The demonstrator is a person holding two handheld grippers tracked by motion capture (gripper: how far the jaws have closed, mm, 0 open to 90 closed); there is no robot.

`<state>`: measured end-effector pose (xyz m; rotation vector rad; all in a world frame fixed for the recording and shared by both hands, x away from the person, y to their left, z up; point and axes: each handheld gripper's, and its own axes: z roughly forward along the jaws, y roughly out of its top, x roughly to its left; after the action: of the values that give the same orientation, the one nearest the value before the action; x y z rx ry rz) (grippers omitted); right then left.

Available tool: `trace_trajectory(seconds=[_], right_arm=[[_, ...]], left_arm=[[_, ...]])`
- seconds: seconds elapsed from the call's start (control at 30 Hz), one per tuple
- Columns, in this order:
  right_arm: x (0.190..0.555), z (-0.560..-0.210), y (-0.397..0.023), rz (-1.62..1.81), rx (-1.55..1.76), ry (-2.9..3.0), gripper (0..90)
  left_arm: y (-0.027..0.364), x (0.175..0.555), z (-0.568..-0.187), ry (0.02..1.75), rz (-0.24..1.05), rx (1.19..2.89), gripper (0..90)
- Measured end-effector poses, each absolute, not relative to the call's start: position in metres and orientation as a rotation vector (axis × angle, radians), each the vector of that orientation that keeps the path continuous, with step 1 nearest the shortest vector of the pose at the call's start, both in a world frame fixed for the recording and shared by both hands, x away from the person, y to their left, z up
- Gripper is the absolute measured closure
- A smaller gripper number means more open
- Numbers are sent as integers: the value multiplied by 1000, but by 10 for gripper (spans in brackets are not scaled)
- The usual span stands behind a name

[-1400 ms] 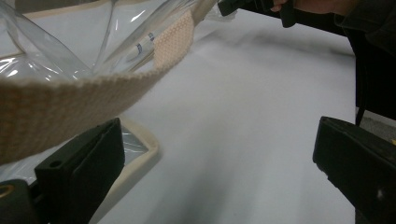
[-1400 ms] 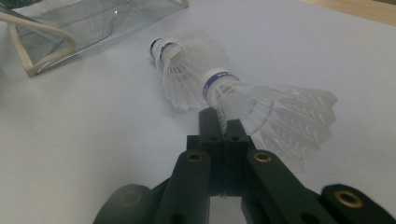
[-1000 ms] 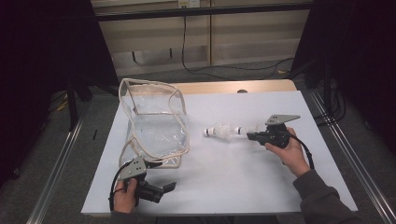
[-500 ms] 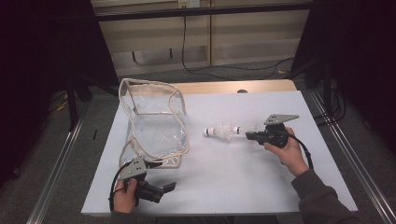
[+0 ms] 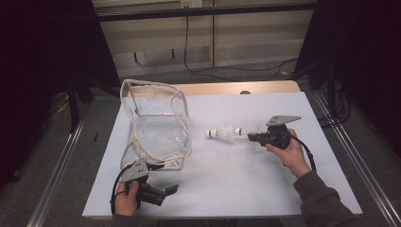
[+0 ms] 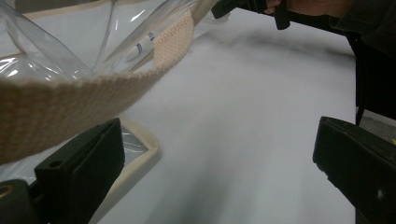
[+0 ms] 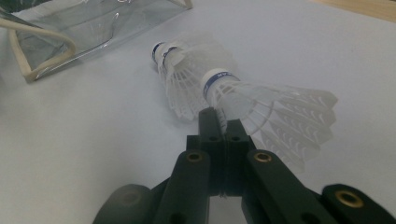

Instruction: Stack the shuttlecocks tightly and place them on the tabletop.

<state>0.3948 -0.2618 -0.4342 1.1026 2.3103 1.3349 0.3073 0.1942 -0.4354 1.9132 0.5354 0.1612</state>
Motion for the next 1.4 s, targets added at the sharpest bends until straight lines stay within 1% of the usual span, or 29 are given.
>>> trace_trajectory(seconds=[1.4], right_arm=[[404, -436, -250, 1328, 1095, 2326, 897]], left_arm=[[194, 307, -435, 534, 162, 1916, 21]])
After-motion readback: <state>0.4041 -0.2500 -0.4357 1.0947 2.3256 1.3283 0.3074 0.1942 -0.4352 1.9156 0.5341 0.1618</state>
